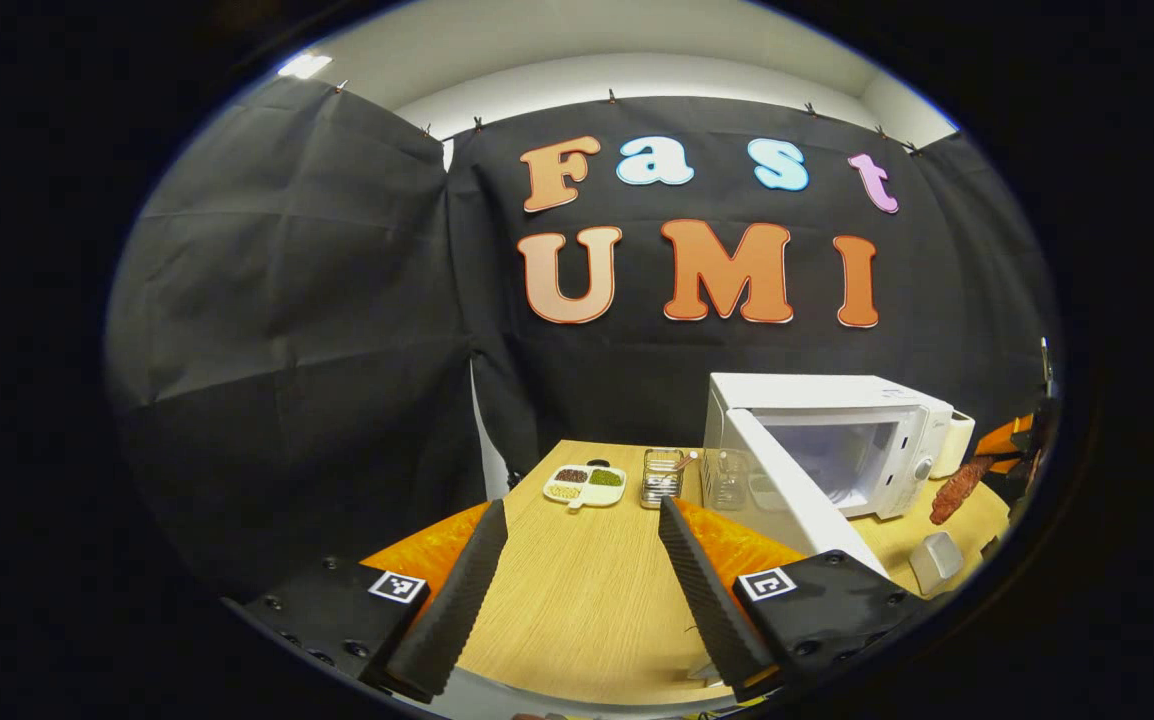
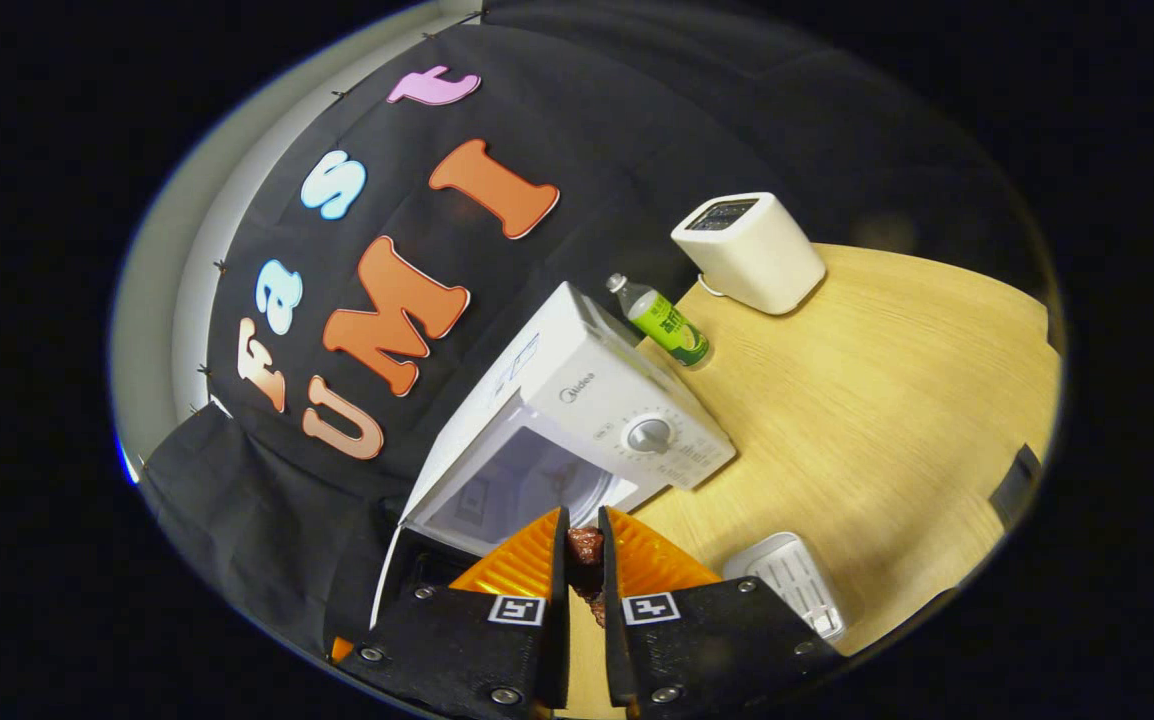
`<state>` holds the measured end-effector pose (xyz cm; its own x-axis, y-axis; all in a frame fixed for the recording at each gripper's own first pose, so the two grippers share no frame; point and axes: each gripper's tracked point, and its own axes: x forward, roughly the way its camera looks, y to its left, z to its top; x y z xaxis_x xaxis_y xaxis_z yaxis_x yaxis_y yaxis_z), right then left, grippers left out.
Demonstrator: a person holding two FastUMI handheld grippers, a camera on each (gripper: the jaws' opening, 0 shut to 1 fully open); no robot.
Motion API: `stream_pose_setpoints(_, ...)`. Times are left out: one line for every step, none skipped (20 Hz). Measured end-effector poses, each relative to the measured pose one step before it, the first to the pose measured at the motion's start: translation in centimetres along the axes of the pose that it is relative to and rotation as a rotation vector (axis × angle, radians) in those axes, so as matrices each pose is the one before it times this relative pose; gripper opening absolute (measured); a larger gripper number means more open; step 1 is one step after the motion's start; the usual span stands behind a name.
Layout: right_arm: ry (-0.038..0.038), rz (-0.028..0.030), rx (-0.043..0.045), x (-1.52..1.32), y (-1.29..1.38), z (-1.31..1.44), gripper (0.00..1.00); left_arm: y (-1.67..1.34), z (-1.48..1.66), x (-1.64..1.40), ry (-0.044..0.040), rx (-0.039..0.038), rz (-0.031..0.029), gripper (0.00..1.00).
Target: Open the microwave oven with the left hand, put the food in, and close the microwave oven.
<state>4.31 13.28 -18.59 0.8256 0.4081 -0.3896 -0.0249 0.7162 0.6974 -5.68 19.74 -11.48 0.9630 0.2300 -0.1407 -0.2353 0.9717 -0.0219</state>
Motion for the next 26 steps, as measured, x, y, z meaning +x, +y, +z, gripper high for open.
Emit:
stream_pose_setpoints(0.00153,0.01062,0.00613,0.609,1.005,-0.443,0.14,0.561,-0.089,0.553,0.00307,-0.00217,-0.0041,0.98)
stream_pose_setpoints(0.00385,0.00996,0.00488,0.851,1.024,-0.708,0.14,0.489,-0.314,0.338,0.00368,-0.0007,-0.00371,0.94)
stream_pose_setpoints(0.00542,0.00462,0.00335,0.833,0.809,-0.627,0.14,0.475,-0.165,0.452,0.00392,0.00005,-0.00379,0.94)
stream_pose_setpoints(0.0053,0.0023,-0.00363,0.672,0.627,-0.744,0.14,0.484,-0.22,0.457,0.00283,-0.00044,-0.00377,0.94)
stream_pose_setpoints(0.00156,-0.00118,-0.00521,0.745,0.567,-0.674,0.14,0.366,-0.077,0.395,0.00097,-0.00263,-0.00621,0.94)
stream_pose_setpoints(0.00159,-0.00174,-0.00205,0.795,0.543,-0.569,0.14,0.319,-0.053,0.458,-0.00106,-0.00527,-0.00884,0.94)
stream_pose_setpoints(0.00199,-0.00019,0.00463,0.776,0.484,-0.544,0.14,0.316,-0.171,0.512,0.00392,-0.0058,-0.00664,0.98)
stream_pose_setpoints(0.00104,-0.00009,0.00694,0.758,0.534,-0.547,0.14,0.297,-0.487,0.601,0.00964,-0.00534,-0.00536,0.94)
stream_pose_setpoints(0.00076,0.00147,0.00066,0.772,0.564,-0.53,0.14,0.24,-0.506,0.58,0.01305,-0.00464,-0.00684,0.94)
stream_pose_setpoints(-0.00511,-0.00301,-0.00053,0.749,0.477,-0.475,0.14,0.231,-0.477,0.366,0.01046,-0.00677,-0.01039,0.94)
stream_pose_setpoints(-0.00482,-0.00497,-0.00059,0.869,0.331,-0.457,0.14,0.241,-0.283,0.617,0.0105,-0.00766,-0.00954,0.98)
stream_pose_setpoints(-0.00388,-0.00386,0.00205,0.812,0.377,-0.512,0.14,0.212,-0.283,0.433,0.00662,-0.00487,-0.00856,0.98)
stream_pose_setpoints(-0.00278,-0.0028,0.00647,0.911,0.345,-0.434,0.14,0.318,-0.158,0.646,0.00695,-0.00507,-0.00716,0.94)
stream_pose_setpoints(-0.00227,-0.00028,0.00535,1.029,0.584,-0.565,0.14,0.289,-0.186,0.451,0.00363,-0.00637,-0.00885,0.98)
stream_pose_setpoints(-0.00202,-0.00069,0.00345,0.95,0.339,-0.5,0.14,0.193,0.034,0.576,0.00185,-0.00625,-0.00952,0.94)
stream_pose_setpoints(-0.00283,-0.00391,0.00427,1.097,0.263,-0.498,0.14,0.102,-0.148,0.485,0.00436,-0.00242,-0.01028,0.94)
stream_pose_setpoints(-0.00337,-0.0045,0.00697,0.985,0.05,-0.331,0.14,0.154,-0.131,0.566,0.0052,0.00143,-0.00735,0.98)
stream_pose_setpoints(-0.00674,-0.00311,0.01339,0.933,0.086,-0.271,0.14,0.177,-0.209,0.56,0.00642,0.00467,-0.00984,0.98)
stream_pose_setpoints(-0.00508,0.00065,0.01669,0.772,0.209,-0.066,0.14,0.088,-0.144,0.569,0.00554,0.00647,-0.00813,0.94)
stream_pose_setpoints(-0.00839,-0.00013,0.01498,0.986,0.121,-0.058,0.14,0.139,0.015,0.467,0.00194,0.00527,-0.00635,0.94)
stream_pose_setpoints(-0.01234,-0.00747,0.01166,0.906,-0.175,0.121,0.14,0.123,0.131,0.554,-0.00087,0.0056,-0.00557,0.94)
stream_pose_setpoints(-0.01364,-0.01398,0.01092,1.002,-0.213,0.187,0.14,0.313,-0.006,0.429,-0.00012,0.00415,-0.00163,0.98)
stream_pose_setpoints(-0.012,-0.01504,0.00654,0.934,-0.293,0.126,0.14,0.307,0.014,0.503,0.00205,0.00083,-0.00224,1.0)
stream_pose_setpoints(-0.01216,-0.01556,0.00614,0.894,-0.287,0.118,0.14,0.224,-0.225,0.351,0.00505,-0.00084,-0.00087,1.0)
stream_pose_setpoints(-0.01199,-0.0115,0.00502,0.895,-0.231,0.143,0.14,0.17,-0.113,0.374,0.00374,0.00278,-0.00063,0.94)
stream_pose_setpoints(-0.01698,-0.00512,0.00702,0.615,-0.159,0.217,0.14,0.279,0.218,0.221,-0.00391,0.01271,0.00357,0.95)
